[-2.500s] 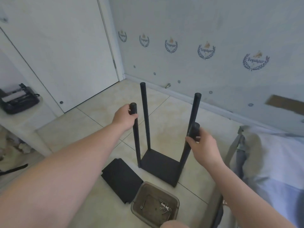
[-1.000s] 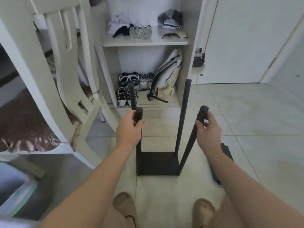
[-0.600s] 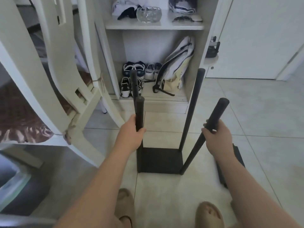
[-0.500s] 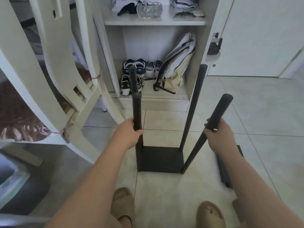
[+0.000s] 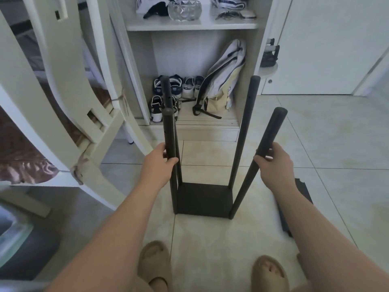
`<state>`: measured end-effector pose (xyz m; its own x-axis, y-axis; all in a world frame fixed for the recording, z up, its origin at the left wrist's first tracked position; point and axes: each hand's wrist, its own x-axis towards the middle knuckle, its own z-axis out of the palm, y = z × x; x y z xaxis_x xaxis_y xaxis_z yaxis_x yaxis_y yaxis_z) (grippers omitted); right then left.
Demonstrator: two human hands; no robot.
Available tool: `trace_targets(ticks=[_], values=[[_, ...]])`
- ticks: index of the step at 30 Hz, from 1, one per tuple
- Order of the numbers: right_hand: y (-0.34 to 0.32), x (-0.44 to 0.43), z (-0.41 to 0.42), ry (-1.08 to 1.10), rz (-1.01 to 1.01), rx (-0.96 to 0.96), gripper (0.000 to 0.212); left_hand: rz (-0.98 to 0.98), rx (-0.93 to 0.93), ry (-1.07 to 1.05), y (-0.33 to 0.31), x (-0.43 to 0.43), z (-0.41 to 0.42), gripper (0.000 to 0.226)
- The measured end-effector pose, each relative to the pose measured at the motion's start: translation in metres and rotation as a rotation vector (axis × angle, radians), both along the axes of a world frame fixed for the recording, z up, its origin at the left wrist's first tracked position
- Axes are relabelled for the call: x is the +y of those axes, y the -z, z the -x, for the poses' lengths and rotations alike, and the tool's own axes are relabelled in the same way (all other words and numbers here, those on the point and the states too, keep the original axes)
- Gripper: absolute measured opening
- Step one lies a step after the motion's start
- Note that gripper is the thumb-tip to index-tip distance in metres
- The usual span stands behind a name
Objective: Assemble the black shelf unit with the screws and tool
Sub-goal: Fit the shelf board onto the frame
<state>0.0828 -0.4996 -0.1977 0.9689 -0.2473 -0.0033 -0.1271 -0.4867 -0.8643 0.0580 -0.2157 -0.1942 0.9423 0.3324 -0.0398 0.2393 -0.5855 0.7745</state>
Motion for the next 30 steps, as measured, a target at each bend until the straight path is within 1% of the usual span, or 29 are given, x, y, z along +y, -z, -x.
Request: trace_targets(ticks=[2, 4, 6, 8, 9, 11, 15, 20, 24, 28, 30], values=[[0.002, -0.001, 0.000, -0.021, 0.022, 0.033, 0.016, 0.023, 0.023, 0.011, 0.000, 0.002, 0.003, 0.040], [0.002, -0.003, 0.002, -0.056, 0.034, 0.065, 0.021, 0.041, 0.104, 0.027, 0.001, 0.003, 0.006, 0.048], [0.001, -0.007, 0.008, -0.099, 0.047, 0.101, 0.033, 0.007, 0.254, 0.048, 0.003, 0.003, 0.013, 0.061], [-0.002, -0.016, 0.016, -0.123, 0.076, 0.147, 0.053, -0.076, 0.429, 0.119, 0.008, 0.002, 0.018, 0.067], [-0.003, -0.022, 0.020, -0.126, 0.099, 0.164, 0.059, -0.115, 0.504, 0.173, 0.010, 0.000, 0.021, 0.068], [-0.003, -0.035, 0.029, -0.126, 0.151, 0.176, 0.062, -0.171, 0.600, 0.294, 0.012, -0.006, 0.023, 0.070], [0.001, -0.061, 0.049, -0.125, 0.252, 0.237, 0.061, -0.197, 0.636, 0.472, 0.015, -0.028, 0.024, 0.068], [0.016, -0.096, 0.057, -0.166, 0.350, 0.334, 0.065, -0.255, 0.601, 0.667, 0.028, -0.082, 0.028, 0.061], [0.045, -0.129, 0.053, -0.211, 0.484, 0.445, 0.069, -0.196, 0.573, 0.808, 0.054, -0.135, 0.036, 0.053], [0.092, -0.167, 0.048, -0.237, 0.749, 0.554, 0.068, -0.076, 0.607, 0.819, 0.097, -0.183, 0.032, 0.052], [0.119, -0.189, 0.043, -0.239, 0.836, 0.595, 0.066, -0.029, 0.635, 0.791, 0.123, -0.208, 0.025, 0.051]])
